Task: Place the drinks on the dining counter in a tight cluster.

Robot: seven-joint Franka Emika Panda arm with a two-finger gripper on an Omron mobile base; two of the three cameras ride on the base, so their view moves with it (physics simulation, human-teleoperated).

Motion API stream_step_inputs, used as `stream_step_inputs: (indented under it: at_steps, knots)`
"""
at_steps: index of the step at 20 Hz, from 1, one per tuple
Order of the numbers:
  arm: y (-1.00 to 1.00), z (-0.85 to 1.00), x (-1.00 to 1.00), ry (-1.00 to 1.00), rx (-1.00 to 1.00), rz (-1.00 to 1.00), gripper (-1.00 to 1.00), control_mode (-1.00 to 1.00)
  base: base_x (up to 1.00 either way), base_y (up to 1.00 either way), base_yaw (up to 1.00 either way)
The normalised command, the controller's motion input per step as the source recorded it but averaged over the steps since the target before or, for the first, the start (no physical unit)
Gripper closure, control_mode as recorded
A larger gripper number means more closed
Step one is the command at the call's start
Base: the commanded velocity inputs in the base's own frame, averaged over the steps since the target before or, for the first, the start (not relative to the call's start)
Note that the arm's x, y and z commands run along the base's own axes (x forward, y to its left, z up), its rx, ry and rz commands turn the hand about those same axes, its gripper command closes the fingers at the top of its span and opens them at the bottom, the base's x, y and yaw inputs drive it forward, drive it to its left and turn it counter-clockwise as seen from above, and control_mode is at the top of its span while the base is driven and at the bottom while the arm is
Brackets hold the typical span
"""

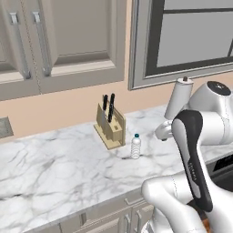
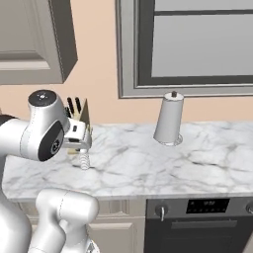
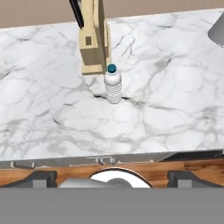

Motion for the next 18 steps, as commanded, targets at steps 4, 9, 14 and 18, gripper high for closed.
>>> stream_step_inputs:
  at_steps: [4,9,14,18]
  knots:
    - [-0.23,-0.11,0.65,0.0,0.08,0.25,-1.0,-1.0,0.0,0.0,0.0]
    - [-0.42,-0.31,0.93,-0.09,0.16,0.39,-1.0,-1.0,0.0,0.0,0.0]
    - [-0.12,-0.41,0.49,-0.22,0.29,0.4,-1.0,-1.0,0.0,0.0,0.0]
    - [-0.07,-0.62,0.54,-0.1,0.27,0.39,-1.0,-1.0,0.0,0.0,0.0]
